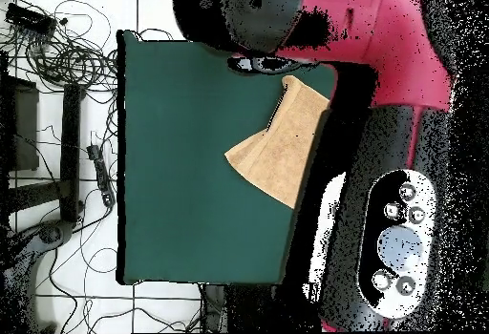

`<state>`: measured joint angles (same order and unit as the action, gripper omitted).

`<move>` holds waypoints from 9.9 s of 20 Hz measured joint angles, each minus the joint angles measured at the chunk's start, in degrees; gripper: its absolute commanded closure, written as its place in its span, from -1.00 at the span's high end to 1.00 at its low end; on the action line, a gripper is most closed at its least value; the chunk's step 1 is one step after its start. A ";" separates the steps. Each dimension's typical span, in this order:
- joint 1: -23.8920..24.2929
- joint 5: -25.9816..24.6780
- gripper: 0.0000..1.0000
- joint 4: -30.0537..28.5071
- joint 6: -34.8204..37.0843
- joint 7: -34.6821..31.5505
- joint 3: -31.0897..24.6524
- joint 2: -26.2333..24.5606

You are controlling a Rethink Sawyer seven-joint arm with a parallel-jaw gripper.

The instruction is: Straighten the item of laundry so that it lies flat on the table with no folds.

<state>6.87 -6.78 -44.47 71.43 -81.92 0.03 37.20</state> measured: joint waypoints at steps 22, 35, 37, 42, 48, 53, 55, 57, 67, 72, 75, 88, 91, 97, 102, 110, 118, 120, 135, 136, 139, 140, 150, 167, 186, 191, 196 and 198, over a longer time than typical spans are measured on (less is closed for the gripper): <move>-5.17 1.40 1.00 -1.96 -1.82 -0.70 1.33 0.72; -7.33 2.30 1.00 -5.61 -12.34 -2.99 2.47 -1.46; -8.04 2.30 1.00 -5.94 -14.95 -4.38 2.98 -2.50; -8.80 2.31 1.00 -6.80 -19.55 -7.52 3.48 -4.86; -8.82 2.30 1.00 -7.12 -22.35 -8.67 3.71 -7.79; -8.83 2.31 1.00 -7.71 -23.67 -8.67 3.71 -9.93; -8.82 2.31 1.00 -8.61 -23.81 -8.67 3.70 -10.60; -8.80 2.31 1.00 -9.01 -23.81 -8.67 3.70 -10.71; -7.31 3.50 1.00 -11.02 -23.82 -8.67 3.70 -9.87; -5.90 4.21 1.00 -11.92 -23.82 -8.67 3.69 -8.41; -4.66 4.75 1.00 -12.07 -23.82 -8.67 3.68 -7.71; 1.14 5.46 1.00 -12.40 -23.81 -8.67 3.64 -5.92; 2.00 5.45 1.00 -12.42 -23.81 -8.67 3.64 -6.00; 2.69 5.45 1.00 -12.42 -23.81 -8.67 3.63 -6.20; 2.76 5.36 1.00 -12.42 -23.81 -8.67 3.61 -6.42; 2.76 5.01 1.00 -12.41 -23.82 -8.67 3.60 -6.87; 3.10 4.57 1.00 -12.39 -23.82 -8.67 3.55 -8.82; 3.25 4.49 1.00 -12.39 -23.82 -8.67 3.53 -9.65; 4.49 4.00 1.00 -12.22 -24.52 -8.67 3.32 -16.96; 4.64 3.94 1.00 -12.22 -24.70 -8.67 3.31 -17.29; 4.97 3.87 1.00 -12.21 -25.14 -8.67 3.28 -17.97; 5.07 3.78 1.00 -12.22 -25.31 -8.67 3.27 -18.19; 5.27 1.46 1.00 -11.53 -27.70 -8.67 2.93 -19.99; 5.27 0.96 1.00 -9.28 -28.20 -8.67 2.69 -26.46; 5.35 0.42 1.00 -9.12 -29.26 -8.67 2.66 -27.26; 5.41 0.30 1.00 -8.46 -30.10 -8.67 2.66 -28.50; 5.43 0.30 1.00 -7.51 -30.20 -8.67 2.64 -29.07; 5.43 0.30 1.00 -7.33 -30.18 -8.67 2.64 -29.15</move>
<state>12.30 -6.48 -51.80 41.24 -90.59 2.67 8.05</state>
